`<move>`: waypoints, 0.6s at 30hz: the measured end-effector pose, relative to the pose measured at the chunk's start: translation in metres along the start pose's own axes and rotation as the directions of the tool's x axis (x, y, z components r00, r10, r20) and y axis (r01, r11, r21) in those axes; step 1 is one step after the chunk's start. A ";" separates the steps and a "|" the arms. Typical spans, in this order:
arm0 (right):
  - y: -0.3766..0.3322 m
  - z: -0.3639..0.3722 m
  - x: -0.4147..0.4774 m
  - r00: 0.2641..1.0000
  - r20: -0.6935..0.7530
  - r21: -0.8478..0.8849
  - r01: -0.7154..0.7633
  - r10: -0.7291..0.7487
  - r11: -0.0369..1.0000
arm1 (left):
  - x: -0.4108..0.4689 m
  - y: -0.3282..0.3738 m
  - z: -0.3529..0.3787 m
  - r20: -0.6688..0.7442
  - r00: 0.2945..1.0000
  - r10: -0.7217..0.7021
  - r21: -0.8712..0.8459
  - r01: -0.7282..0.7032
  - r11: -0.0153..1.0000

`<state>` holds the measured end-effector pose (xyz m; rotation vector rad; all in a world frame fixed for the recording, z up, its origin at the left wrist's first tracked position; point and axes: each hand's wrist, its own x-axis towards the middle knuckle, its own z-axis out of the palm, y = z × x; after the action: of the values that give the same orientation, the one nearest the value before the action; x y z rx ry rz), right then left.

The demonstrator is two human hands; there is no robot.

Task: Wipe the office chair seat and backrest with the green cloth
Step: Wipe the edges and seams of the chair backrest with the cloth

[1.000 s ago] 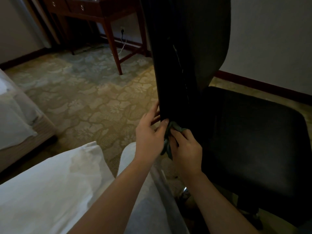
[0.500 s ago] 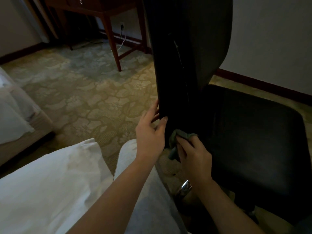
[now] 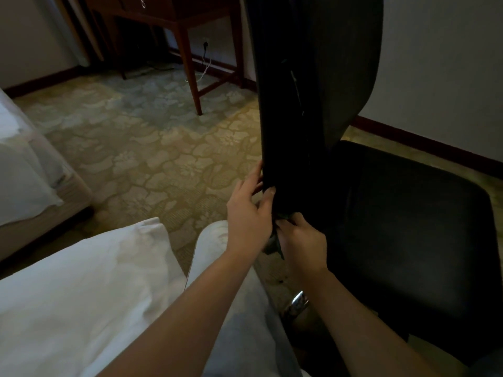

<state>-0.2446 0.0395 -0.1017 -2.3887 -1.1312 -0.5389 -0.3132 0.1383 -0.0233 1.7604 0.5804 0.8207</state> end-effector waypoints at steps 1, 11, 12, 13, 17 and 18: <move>0.003 -0.001 0.001 0.996 0.083 -0.030 0.023 -0.020 0.999 | 0.001 -0.001 0.000 0.005 1.000 -0.006 0.003 0.006 1.000; 0.045 -0.065 0.003 0.982 0.171 -0.017 0.079 -0.075 0.997 | -0.008 0.030 -0.007 0.025 1.000 -0.016 -0.042 0.017 0.999; 0.047 -0.076 0.007 0.988 0.124 0.012 0.091 -0.091 0.996 | -0.011 0.035 -0.008 0.027 1.000 -0.010 -0.055 0.011 0.998; 0.048 -0.088 0.010 0.992 0.073 0.037 0.101 -0.103 0.994 | -0.014 0.040 -0.009 0.032 0.999 -0.004 -0.067 0.006 0.998; 0.052 -0.140 0.032 0.988 -0.131 0.148 0.102 -0.083 0.984 | -0.012 0.067 -0.016 0.017 0.999 0.028 -0.099 -0.027 0.995; 0.055 -0.152 0.042 0.986 -0.152 0.140 0.087 -0.065 0.986 | -0.007 0.075 -0.017 0.003 0.999 0.041 -0.103 -0.041 0.994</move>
<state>-0.2004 -0.0478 0.0334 -2.1513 -1.1590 -0.6242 -0.3312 0.1193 0.0493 1.6841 0.4914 0.8593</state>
